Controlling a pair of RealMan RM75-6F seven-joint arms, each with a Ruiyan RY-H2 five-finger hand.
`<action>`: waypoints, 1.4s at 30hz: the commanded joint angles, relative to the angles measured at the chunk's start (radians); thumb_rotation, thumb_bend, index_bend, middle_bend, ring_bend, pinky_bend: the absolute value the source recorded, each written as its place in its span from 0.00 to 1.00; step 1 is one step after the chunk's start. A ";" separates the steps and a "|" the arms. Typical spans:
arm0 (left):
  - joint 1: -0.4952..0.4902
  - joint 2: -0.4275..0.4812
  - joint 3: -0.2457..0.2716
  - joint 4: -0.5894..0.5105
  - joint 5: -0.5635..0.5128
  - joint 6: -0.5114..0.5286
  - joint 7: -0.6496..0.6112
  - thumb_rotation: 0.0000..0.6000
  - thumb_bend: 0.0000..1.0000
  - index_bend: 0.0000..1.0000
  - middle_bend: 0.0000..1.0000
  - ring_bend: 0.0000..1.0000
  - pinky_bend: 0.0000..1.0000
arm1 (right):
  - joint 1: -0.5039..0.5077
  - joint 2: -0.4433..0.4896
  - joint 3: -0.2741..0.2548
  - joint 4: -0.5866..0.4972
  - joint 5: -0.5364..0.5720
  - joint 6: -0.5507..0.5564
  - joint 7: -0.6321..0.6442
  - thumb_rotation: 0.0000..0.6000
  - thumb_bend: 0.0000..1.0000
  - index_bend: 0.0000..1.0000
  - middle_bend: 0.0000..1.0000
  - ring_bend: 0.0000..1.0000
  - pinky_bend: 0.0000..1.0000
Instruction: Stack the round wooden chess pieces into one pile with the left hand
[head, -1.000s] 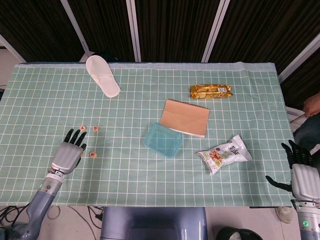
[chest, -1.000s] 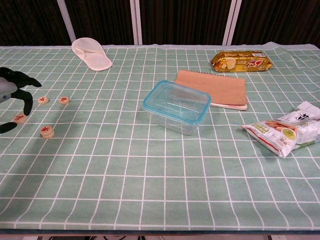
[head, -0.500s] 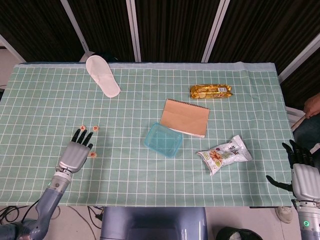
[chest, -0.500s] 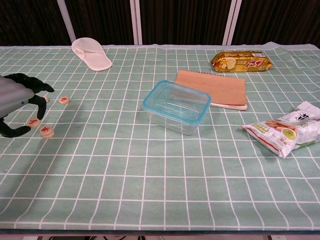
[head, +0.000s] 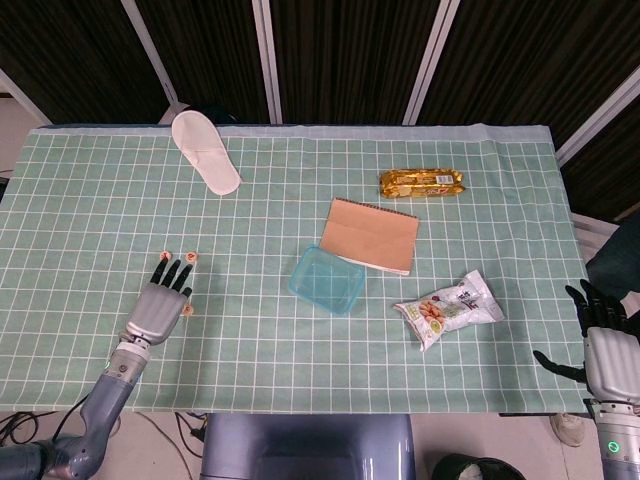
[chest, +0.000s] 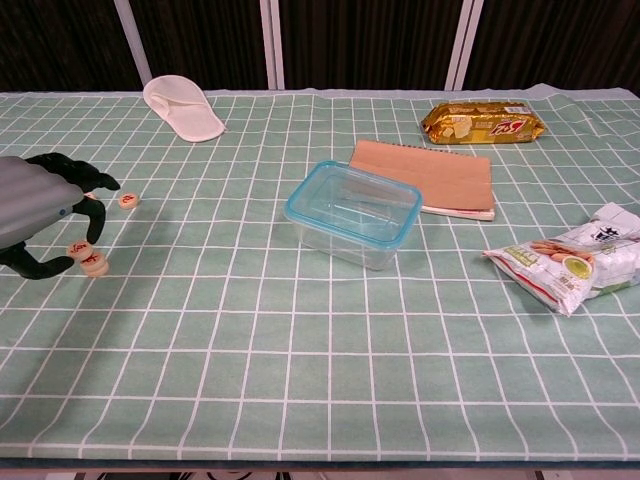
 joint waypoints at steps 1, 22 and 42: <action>-0.001 -0.002 0.000 0.001 0.000 0.001 0.002 1.00 0.36 0.46 0.08 0.00 0.07 | 0.000 0.000 0.000 0.000 0.000 0.000 0.000 1.00 0.20 0.11 0.00 0.06 0.00; -0.013 -0.021 0.004 0.006 -0.016 0.006 0.033 1.00 0.36 0.44 0.08 0.00 0.07 | 0.000 0.003 0.000 -0.001 0.004 -0.004 0.006 1.00 0.20 0.11 0.00 0.06 0.00; -0.014 -0.027 0.014 0.004 -0.007 0.019 0.042 1.00 0.36 0.42 0.08 0.00 0.07 | 0.000 0.003 0.000 -0.003 0.004 -0.005 0.005 1.00 0.20 0.11 0.00 0.06 0.00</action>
